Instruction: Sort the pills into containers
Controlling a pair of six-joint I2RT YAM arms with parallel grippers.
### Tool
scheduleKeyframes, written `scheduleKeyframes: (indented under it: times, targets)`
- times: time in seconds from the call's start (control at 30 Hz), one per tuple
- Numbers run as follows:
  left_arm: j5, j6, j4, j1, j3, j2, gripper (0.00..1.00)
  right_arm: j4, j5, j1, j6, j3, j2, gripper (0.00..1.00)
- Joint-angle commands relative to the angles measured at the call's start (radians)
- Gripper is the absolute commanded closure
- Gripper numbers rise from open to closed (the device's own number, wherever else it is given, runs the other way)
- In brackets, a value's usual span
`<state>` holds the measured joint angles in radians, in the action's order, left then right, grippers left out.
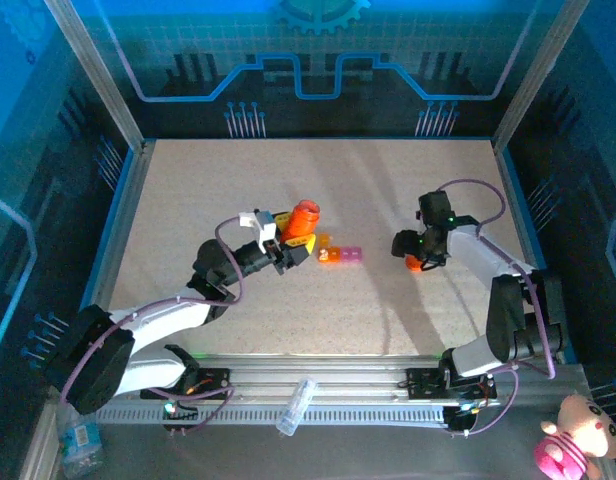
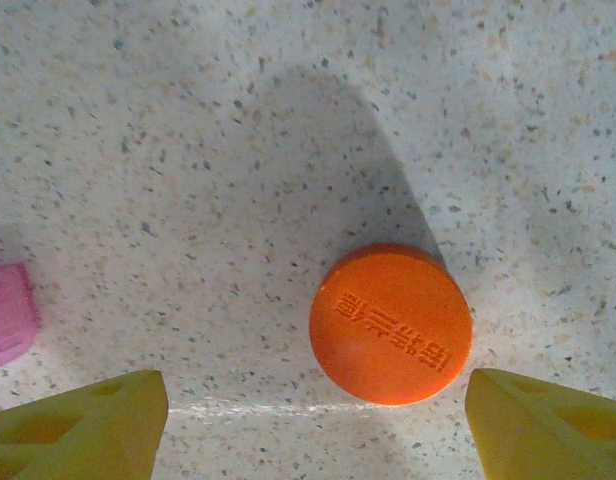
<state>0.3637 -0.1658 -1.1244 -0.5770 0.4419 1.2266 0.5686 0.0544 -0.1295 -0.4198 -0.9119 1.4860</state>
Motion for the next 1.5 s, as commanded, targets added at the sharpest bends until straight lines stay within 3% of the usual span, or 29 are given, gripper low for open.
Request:
scheduleKeyframes:
  times: [0.0,0.33,0.53,0.73,1.2,1.47]
  targets:
    - [-0.012,0.054,-0.140,-0.010,-0.011,0.016,1.00,0.012,0.023,0.005,0.010,0.016,0.029,0.21]
    - [-0.023,0.051,-0.243,-0.010,-0.046,0.085,1.00,0.031,0.078,0.009,0.025,0.000,0.088,0.22]
    - [-0.035,0.044,-0.276,-0.010,-0.062,0.110,1.00,0.023,0.021,0.003,0.026,0.002,0.038,0.22]
    - [-0.059,0.046,-0.276,-0.010,-0.093,0.111,1.00,-0.046,-0.094,-0.069,0.086,-0.024,-0.004,0.21]
    - [-0.137,0.075,-0.250,-0.008,-0.128,0.081,1.00,-0.077,-0.221,-0.235,0.103,-0.362,0.385,0.22]
    - [-0.148,0.091,-0.229,-0.007,-0.131,0.070,1.00,-0.092,-0.273,-0.273,0.075,-0.391,0.471,0.24]
